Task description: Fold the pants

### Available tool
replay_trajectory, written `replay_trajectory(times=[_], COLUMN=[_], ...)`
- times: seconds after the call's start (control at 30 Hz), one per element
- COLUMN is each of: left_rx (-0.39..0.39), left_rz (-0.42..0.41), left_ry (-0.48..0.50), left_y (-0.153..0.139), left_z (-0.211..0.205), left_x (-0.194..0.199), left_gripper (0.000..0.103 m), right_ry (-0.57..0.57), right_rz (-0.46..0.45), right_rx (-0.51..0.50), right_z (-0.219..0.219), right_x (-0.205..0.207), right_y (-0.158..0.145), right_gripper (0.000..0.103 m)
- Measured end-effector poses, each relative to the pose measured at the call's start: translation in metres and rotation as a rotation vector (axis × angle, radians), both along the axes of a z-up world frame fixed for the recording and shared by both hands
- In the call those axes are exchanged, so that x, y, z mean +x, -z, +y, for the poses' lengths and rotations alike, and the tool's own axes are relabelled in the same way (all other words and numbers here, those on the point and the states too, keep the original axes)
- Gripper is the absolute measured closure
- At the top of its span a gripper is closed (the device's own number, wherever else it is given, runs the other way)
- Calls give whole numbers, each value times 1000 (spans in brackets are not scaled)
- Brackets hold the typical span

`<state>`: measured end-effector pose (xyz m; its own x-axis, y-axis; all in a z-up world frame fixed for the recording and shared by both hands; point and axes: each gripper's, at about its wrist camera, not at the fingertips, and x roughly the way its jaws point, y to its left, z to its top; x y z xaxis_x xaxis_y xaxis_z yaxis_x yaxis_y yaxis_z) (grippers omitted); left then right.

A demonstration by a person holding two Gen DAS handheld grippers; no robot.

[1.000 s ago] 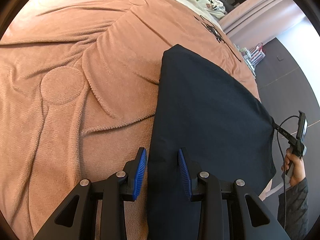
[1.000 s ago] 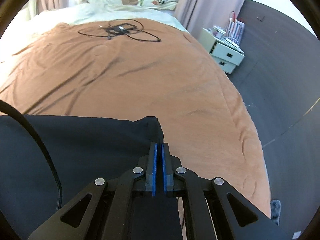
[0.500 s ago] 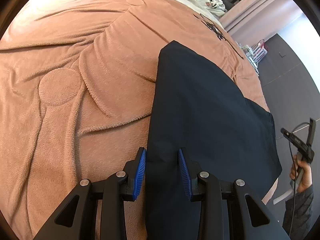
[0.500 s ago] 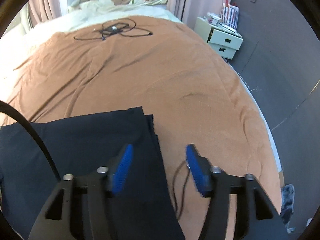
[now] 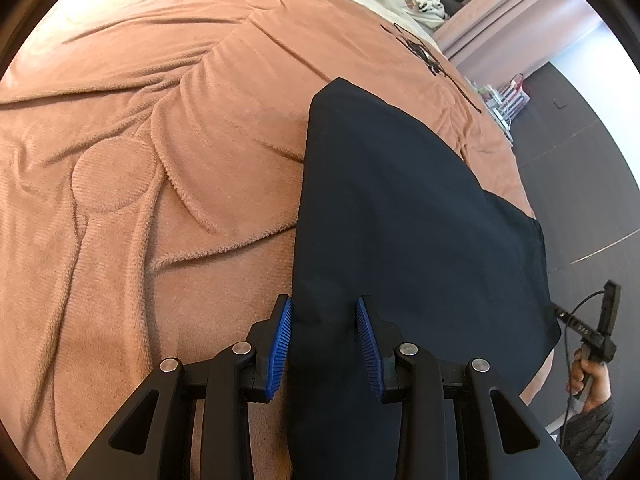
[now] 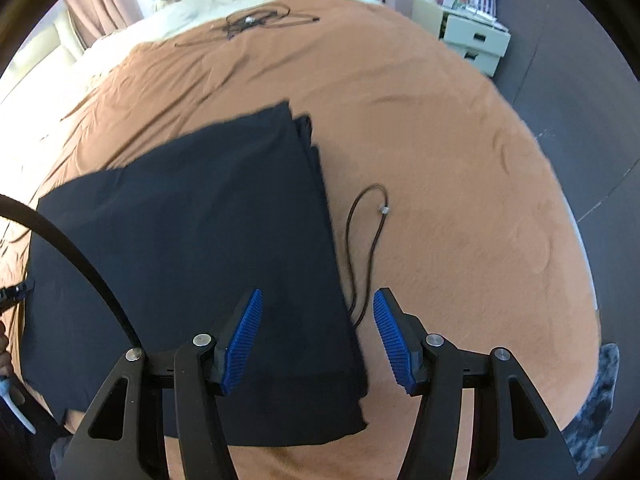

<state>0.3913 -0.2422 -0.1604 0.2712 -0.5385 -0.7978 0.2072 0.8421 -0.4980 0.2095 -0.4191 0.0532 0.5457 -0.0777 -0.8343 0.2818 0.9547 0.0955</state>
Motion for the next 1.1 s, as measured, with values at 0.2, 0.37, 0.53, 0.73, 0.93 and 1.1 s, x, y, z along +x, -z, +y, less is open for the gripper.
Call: replay_trajectory(times=[0.2, 0.37, 0.53, 0.73, 0.93, 1.1], left_rx=[-69, -119, -190, -226, -236, -221], left_rz=[47, 84, 143, 184, 205, 167], left_ry=[-15, -23, -8, -6, -18, -32], left_y=[-1, 0, 8, 17, 23, 17], left_z=[15, 27, 25, 20, 21, 15], left_x=[3, 7, 7, 6, 8, 4], left_gripper=[67, 67, 67, 69, 85, 98], right_ry=[-5, 29, 55, 57, 44, 45], right_rz=[47, 35, 17, 27, 22, 14], right_rx=[-38, -51, -31, -37, -41, -11], right_z=[-4, -10, -12, -9, -1, -5], right_x=[10, 10, 5, 6, 8, 3], right_y=[5, 8, 5, 16, 21, 21], right_gripper=[96, 101, 102, 102, 102, 102])
